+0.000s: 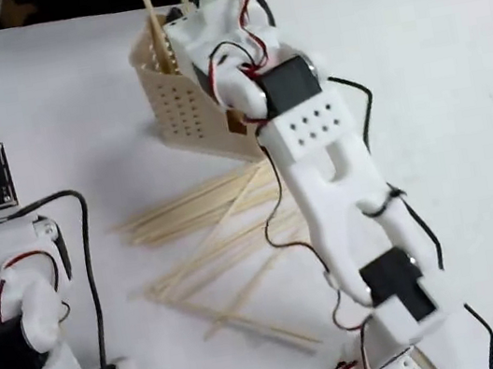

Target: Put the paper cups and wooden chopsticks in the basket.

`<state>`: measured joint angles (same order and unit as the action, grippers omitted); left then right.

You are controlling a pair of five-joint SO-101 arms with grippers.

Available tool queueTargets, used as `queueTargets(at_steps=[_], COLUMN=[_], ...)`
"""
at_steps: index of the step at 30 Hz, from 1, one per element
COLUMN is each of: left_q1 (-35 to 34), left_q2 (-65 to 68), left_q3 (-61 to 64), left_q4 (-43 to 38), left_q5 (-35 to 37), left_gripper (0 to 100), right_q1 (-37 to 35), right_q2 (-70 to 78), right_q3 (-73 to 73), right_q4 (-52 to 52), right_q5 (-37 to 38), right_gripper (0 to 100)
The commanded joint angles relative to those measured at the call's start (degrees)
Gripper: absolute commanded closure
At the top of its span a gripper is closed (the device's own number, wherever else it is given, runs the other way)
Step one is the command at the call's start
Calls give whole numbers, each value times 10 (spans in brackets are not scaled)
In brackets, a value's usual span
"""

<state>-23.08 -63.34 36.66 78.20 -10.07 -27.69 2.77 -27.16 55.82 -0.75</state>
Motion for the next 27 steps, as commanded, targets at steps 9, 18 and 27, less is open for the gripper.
queueTargets(at_steps=[9,18,27], left_q1=[7,24,142], left_q2=[-9,-7,-6], left_q3=[-31,-127,-180], left_q4=[-14,-14,-55], left_q5=[3,3,5], left_gripper=[977,977,977], right_q1=[-50,-45,-44], right_q2=[-136,-144,-204], right_q3=[-4,55,322], right_q4=[269,425,325], right_q5=[6,7,7], right_gripper=[981,981,981])
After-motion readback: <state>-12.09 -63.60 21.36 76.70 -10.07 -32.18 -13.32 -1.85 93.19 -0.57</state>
